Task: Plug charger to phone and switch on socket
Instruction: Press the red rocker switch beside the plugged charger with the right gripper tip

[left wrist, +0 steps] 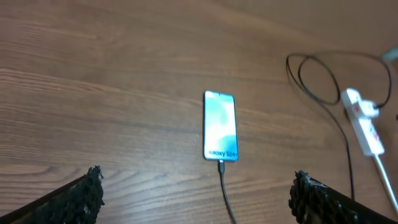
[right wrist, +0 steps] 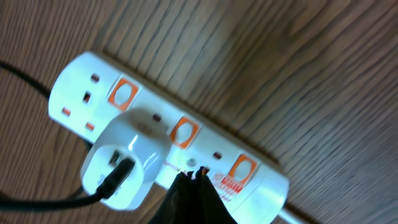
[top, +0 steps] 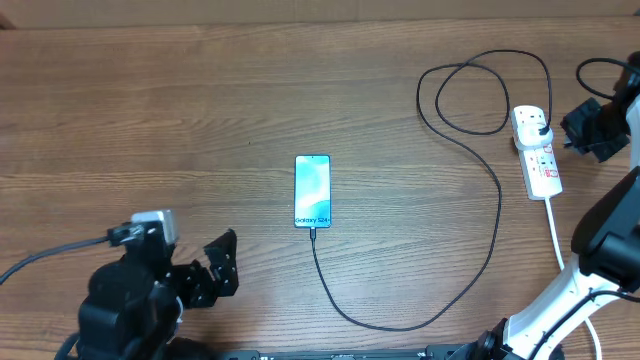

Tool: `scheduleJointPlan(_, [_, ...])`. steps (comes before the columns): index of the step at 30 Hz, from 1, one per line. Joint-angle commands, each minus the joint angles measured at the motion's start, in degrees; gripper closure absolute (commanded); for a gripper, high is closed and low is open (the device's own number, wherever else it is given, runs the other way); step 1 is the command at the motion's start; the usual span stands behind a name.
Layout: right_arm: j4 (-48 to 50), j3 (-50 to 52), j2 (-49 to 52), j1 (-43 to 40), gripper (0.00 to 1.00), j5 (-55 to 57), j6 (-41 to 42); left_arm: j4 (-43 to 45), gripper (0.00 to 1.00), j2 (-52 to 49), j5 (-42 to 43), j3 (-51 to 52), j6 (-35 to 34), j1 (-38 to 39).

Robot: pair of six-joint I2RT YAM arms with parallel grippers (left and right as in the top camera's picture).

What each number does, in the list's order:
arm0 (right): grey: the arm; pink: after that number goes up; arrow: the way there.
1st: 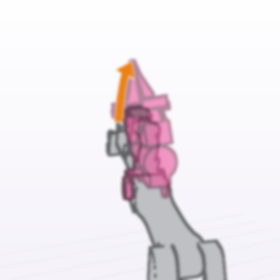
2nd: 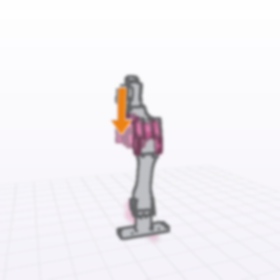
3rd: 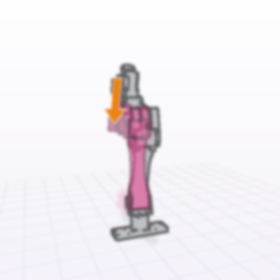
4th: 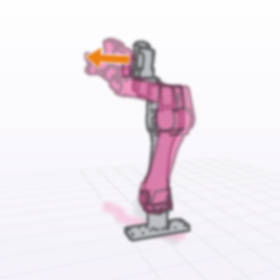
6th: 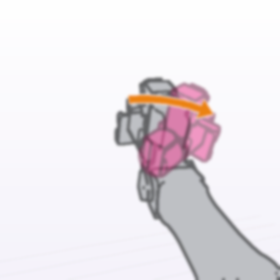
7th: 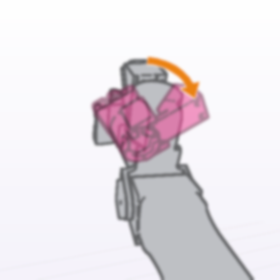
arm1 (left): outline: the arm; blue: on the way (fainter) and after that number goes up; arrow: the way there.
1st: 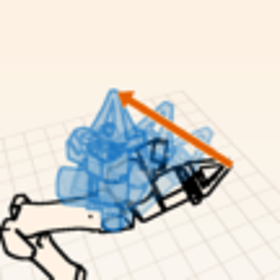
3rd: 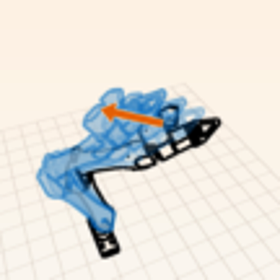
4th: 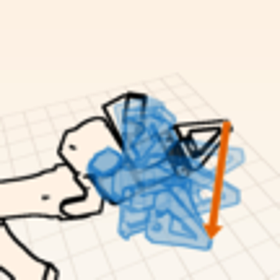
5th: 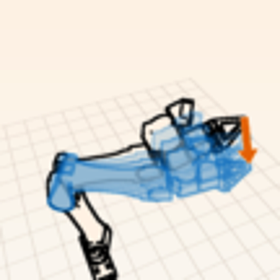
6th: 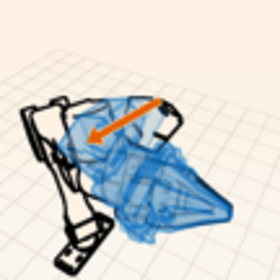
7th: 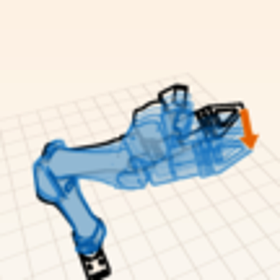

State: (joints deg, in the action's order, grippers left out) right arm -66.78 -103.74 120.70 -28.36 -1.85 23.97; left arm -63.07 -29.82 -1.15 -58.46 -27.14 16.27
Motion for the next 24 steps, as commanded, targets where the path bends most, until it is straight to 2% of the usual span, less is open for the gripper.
scheduleJointPlan(1, [0.57,-1.25,0.26,-1.31,0.96,1.75,-0.66,-0.15,0.01,3.98,-0.79,0.24,-1.2,-1.92])
scheduleJointPlan(9, [2.01,-1.22,3.65,-1.49,0.96,-3.72,-4.59,-0.17,0.0,13.07,-0.76,0.24,-1.2,-4.92])
scheduleJointPlan(24, [2.29,-0.72,3.85,-0.2,0.96,-5.77,-5.01,-0.39,0.0,20.76,-0.76,0.24,-1.2,-6.32])
